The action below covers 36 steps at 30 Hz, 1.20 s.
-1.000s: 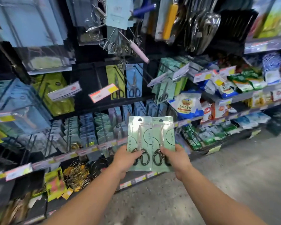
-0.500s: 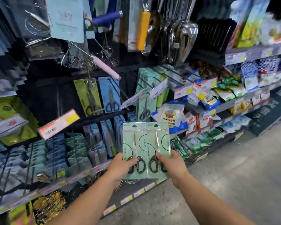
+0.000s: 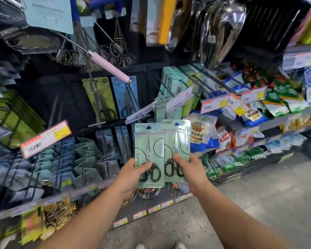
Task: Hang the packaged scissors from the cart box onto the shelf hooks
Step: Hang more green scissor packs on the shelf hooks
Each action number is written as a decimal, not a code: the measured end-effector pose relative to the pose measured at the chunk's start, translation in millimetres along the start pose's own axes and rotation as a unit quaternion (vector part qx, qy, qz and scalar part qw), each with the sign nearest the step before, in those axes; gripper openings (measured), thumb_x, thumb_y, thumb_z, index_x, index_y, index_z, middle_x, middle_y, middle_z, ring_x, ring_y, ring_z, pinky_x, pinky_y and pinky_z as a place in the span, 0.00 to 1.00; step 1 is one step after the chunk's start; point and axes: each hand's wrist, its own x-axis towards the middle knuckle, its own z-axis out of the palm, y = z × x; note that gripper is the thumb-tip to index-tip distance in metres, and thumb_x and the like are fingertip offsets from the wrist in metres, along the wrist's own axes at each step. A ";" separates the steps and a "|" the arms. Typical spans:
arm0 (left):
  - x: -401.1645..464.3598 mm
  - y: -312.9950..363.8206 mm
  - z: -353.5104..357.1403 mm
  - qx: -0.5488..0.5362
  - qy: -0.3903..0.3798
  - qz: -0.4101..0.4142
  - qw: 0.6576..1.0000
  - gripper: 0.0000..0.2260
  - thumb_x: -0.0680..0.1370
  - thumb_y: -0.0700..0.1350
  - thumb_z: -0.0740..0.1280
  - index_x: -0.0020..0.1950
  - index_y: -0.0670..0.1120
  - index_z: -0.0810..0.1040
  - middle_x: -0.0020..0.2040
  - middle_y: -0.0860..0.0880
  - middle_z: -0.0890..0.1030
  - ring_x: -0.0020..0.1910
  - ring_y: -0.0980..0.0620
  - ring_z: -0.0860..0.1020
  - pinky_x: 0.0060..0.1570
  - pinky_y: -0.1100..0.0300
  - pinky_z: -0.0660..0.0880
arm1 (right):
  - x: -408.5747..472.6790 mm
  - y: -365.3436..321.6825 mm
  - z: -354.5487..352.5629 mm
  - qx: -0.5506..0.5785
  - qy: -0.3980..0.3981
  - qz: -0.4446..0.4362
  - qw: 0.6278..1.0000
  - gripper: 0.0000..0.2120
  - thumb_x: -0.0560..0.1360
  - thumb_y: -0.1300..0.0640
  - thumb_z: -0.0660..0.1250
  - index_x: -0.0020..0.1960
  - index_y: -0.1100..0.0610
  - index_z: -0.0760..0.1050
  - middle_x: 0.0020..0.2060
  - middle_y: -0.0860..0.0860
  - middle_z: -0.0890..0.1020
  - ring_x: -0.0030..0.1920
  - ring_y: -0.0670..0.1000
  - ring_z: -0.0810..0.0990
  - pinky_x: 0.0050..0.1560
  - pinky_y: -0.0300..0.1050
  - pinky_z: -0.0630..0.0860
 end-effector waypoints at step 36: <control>10.2 -7.1 37.4 -0.091 0.128 -0.004 0.988 0.65 0.49 0.72 0.79 0.78 0.46 0.58 0.74 0.43 0.69 0.71 0.42 0.70 0.70 0.37 0.64 | 83.9 -35.0 -17.0 -0.169 -0.044 0.004 0.985 0.34 0.71 0.37 0.69 0.70 0.52 0.65 0.61 0.55 0.75 0.61 0.57 0.75 0.64 0.53 0.72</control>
